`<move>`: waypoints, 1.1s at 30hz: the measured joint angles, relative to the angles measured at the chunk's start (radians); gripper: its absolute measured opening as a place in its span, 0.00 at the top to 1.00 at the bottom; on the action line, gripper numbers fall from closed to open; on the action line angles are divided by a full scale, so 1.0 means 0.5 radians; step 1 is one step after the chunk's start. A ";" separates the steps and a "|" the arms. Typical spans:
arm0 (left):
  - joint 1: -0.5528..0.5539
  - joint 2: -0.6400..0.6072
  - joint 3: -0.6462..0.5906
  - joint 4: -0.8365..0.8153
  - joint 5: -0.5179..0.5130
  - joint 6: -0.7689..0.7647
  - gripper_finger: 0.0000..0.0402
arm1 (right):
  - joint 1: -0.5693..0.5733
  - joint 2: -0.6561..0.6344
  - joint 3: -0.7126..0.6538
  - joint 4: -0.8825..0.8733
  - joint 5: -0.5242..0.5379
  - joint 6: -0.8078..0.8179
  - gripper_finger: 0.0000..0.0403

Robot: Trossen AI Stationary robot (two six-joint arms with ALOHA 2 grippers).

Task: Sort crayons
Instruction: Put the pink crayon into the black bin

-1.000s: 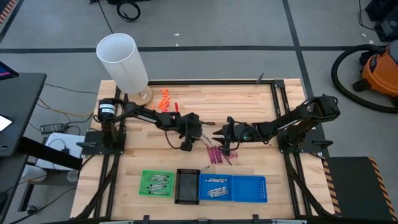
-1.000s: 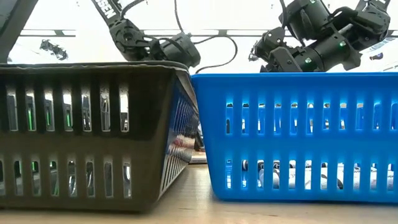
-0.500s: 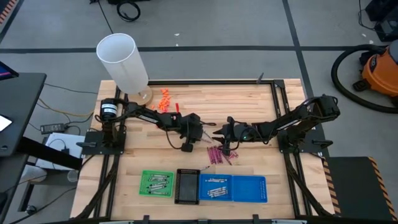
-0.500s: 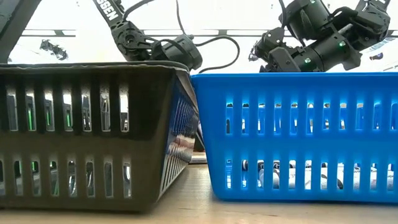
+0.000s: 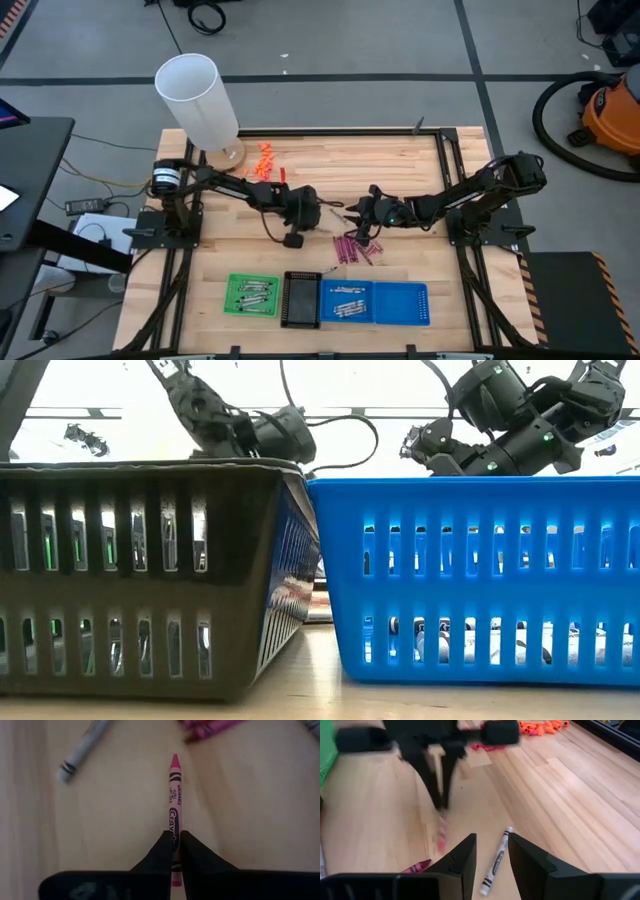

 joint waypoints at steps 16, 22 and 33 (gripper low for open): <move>-0.289 -0.610 0.010 -0.438 0.133 -0.374 0.96 | 0.001 0.000 0.000 -0.046 -0.004 0.033 0.70; -0.470 -0.610 0.013 -0.184 0.233 -0.700 0.95 | 0.004 0.000 0.000 -0.035 -0.077 0.056 0.70; -0.791 -0.454 0.013 -0.207 0.236 -1.140 0.95 | 0.018 0.000 0.000 -0.014 -0.078 0.055 0.70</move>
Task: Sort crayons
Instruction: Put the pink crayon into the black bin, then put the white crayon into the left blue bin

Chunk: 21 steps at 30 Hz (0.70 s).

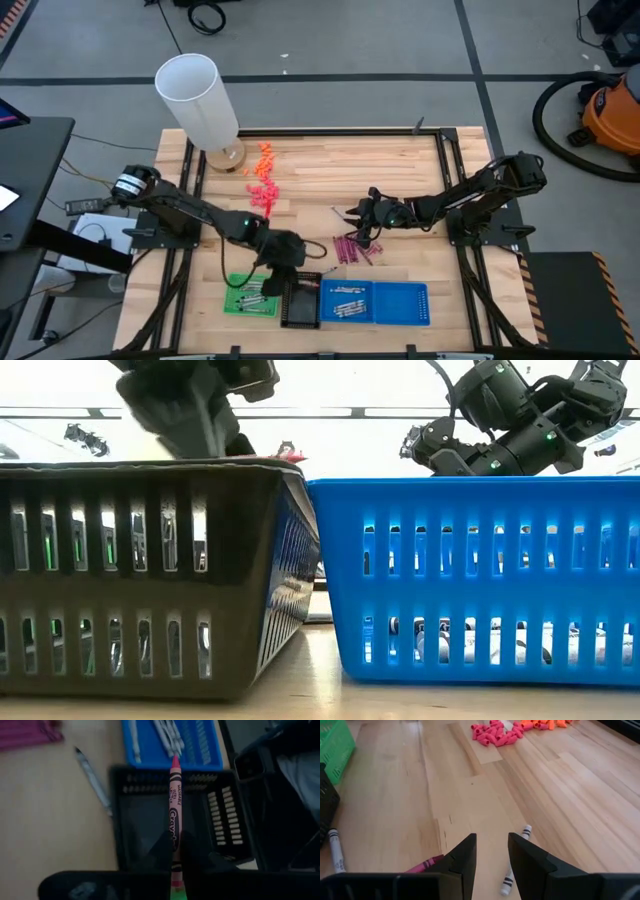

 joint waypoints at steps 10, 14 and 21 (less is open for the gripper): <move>-0.096 0.183 0.000 0.063 -0.069 -0.039 0.87 | 0.012 0.000 0.000 0.028 -0.024 -0.001 0.70; -0.102 0.191 0.000 0.078 -0.117 -0.021 0.75 | 0.012 0.000 0.000 0.024 -0.025 -0.001 0.70; -0.061 0.172 0.153 0.062 -0.095 0.047 0.59 | 0.011 0.000 0.000 0.028 -0.038 -0.002 0.70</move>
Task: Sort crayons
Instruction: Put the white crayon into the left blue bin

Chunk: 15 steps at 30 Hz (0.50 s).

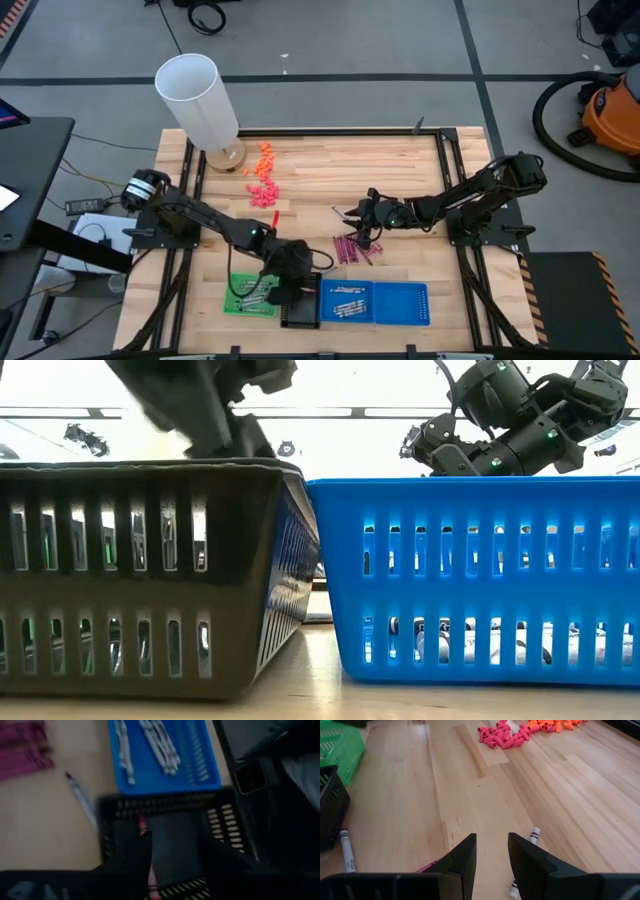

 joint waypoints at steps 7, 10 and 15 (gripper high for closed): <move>0.098 0.001 0.049 -0.032 -0.389 0.288 0.57 | 0.000 0.000 0.000 -0.002 0.000 -0.002 0.70; 0.163 0.002 0.049 -0.028 -0.612 0.407 0.57 | 0.000 0.000 0.000 -0.002 0.001 -0.004 0.70; 0.285 0.002 0.048 0.016 -0.736 0.566 0.57 | 0.000 0.000 0.000 -0.010 0.002 0.000 0.70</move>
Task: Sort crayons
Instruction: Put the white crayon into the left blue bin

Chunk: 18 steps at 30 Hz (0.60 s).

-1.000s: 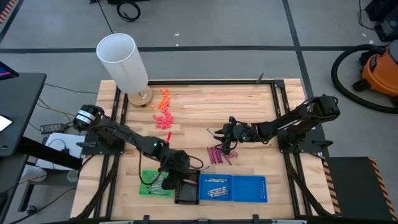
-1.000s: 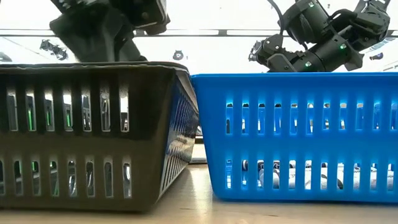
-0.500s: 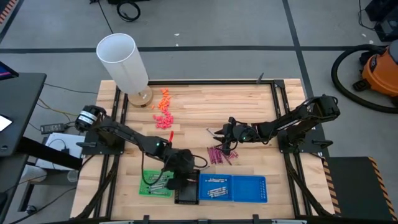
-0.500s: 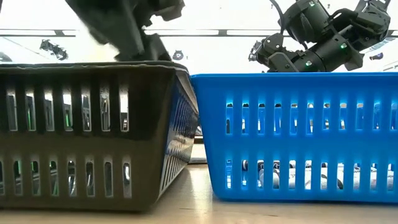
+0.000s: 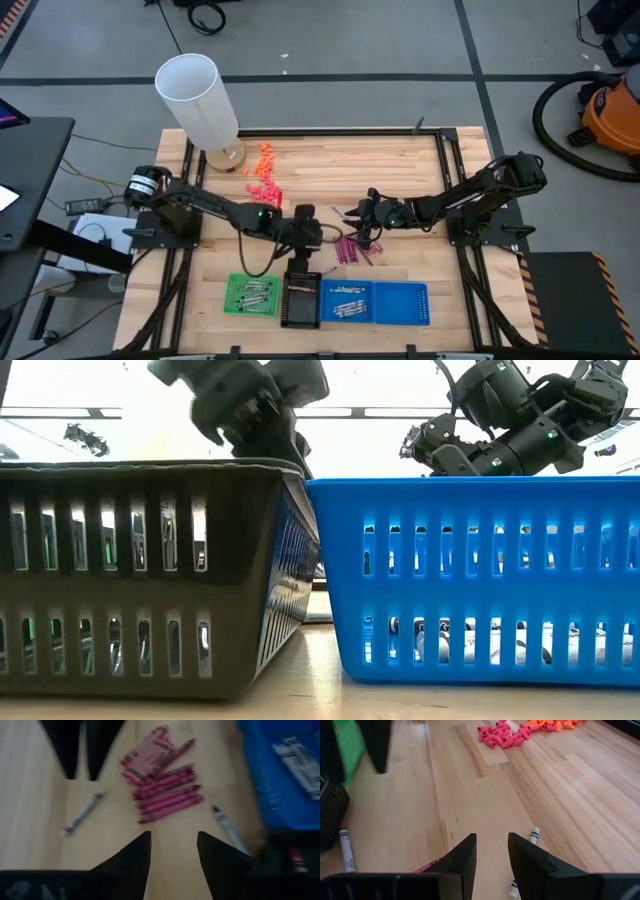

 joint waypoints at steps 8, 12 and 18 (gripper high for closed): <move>0.194 0.070 -0.002 0.122 -0.001 0.195 0.57 | 0.000 0.000 0.001 -0.124 0.144 -0.007 0.70; 0.280 0.113 -0.004 0.189 -0.001 0.261 0.57 | 0.000 0.012 0.000 -0.153 0.162 -0.013 0.70; 0.401 0.208 -0.001 0.380 0.000 0.376 0.57 | -0.007 0.066 0.000 -0.222 0.168 0.025 0.70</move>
